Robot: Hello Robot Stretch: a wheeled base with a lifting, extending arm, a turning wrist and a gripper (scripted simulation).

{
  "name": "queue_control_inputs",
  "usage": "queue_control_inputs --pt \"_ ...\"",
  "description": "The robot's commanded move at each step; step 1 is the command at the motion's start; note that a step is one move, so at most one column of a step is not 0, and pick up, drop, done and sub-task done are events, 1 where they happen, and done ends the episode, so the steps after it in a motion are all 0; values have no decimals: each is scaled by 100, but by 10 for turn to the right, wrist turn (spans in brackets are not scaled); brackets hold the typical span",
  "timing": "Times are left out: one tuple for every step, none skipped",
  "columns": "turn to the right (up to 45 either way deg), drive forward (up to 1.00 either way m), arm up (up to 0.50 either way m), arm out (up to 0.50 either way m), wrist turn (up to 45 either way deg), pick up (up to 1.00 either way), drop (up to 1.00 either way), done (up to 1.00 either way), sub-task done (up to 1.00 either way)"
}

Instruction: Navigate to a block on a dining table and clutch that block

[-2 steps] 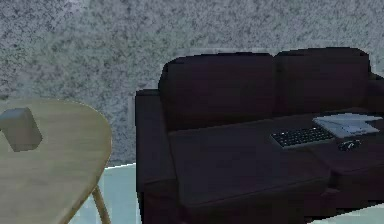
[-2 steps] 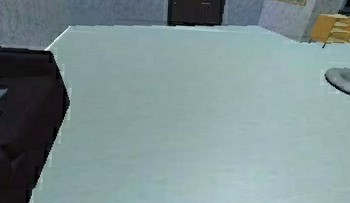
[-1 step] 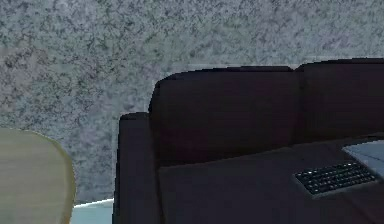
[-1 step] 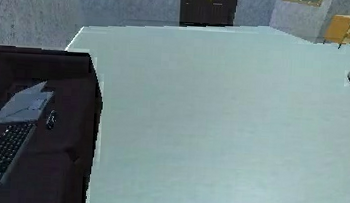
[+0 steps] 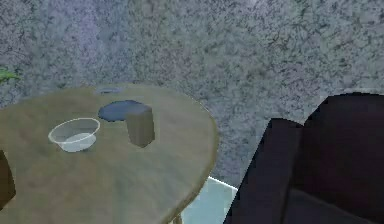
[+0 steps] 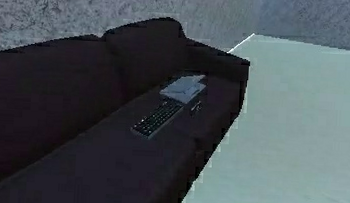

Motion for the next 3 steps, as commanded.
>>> queue_control_inputs --pt "-450 0 0 0 0 0 0 0 0" --pt "-450 0 0 0 0 0 0 0 0" --pt "-150 0 0 0 0 0 0 0 0"
